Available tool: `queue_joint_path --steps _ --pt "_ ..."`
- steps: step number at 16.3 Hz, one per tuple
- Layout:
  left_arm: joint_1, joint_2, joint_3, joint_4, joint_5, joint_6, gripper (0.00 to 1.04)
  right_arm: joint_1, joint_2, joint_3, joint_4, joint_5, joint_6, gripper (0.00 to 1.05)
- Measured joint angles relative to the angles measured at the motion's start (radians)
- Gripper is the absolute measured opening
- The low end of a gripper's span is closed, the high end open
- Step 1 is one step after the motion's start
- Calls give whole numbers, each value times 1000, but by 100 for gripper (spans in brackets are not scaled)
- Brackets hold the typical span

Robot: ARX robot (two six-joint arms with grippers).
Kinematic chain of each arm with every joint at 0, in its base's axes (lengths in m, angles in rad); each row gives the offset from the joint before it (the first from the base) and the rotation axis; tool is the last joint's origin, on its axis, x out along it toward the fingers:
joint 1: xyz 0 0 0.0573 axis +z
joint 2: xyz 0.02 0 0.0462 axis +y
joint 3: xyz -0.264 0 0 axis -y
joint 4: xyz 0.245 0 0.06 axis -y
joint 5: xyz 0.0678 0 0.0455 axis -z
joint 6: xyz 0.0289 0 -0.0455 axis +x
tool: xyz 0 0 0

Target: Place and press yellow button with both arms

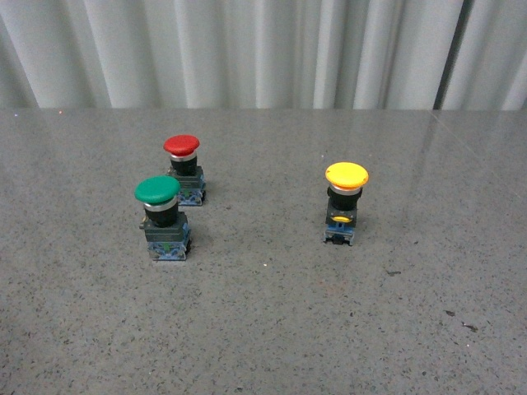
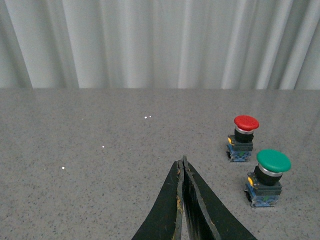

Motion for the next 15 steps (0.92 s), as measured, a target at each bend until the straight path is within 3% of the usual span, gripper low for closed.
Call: queue_joint_path --steps 15 --pt "3 -343 -88 -234 -1 0 2 0 0 0 0 0 0 98"
